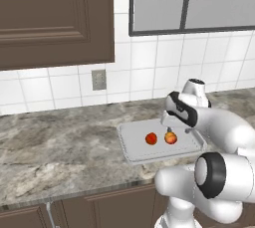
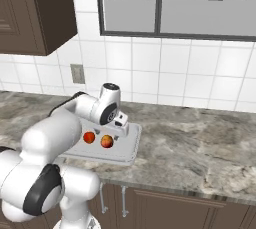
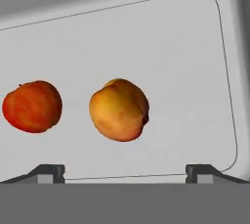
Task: Pick the peach and apple from the fridge and place them inside the tupperware on the counter.
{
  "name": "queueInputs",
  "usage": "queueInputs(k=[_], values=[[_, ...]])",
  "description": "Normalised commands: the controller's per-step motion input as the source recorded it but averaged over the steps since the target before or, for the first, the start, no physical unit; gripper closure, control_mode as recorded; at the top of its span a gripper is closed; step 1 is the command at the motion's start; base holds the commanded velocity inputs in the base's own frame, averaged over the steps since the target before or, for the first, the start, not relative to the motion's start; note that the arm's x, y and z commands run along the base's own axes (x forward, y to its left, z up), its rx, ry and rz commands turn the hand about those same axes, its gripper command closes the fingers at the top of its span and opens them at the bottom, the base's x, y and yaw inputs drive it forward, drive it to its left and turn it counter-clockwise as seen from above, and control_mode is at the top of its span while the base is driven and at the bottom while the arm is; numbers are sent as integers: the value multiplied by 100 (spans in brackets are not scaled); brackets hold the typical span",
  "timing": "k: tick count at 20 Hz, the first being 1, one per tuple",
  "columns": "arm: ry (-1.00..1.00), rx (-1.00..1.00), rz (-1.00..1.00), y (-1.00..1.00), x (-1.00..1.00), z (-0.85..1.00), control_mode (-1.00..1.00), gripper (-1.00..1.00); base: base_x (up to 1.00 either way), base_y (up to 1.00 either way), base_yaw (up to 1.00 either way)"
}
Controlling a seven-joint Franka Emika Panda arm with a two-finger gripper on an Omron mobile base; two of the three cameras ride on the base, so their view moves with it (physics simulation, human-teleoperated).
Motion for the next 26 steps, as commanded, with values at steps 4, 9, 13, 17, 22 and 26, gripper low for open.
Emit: queueInputs(k=[4, 9, 13, 17, 22, 26], values=[[0, 0, 0, 0, -34, 56, -100, -100, 0, 0, 0], [0, 0, 0, 0, -35, 56, -100, -100, 0, 0, 0], [0, 0, 0, 0, -33, 61, -100, -100, 0, 0, 0], [0, -2, 0, 2, -29, 65, -100, -100, 0, 0, 0], [0, -5, 0, 3, -26, 66, -100, -100, 0, 0, 0], [0, -5, 0, 4, -27, 61, -100, -100, 0, 0, 0]])
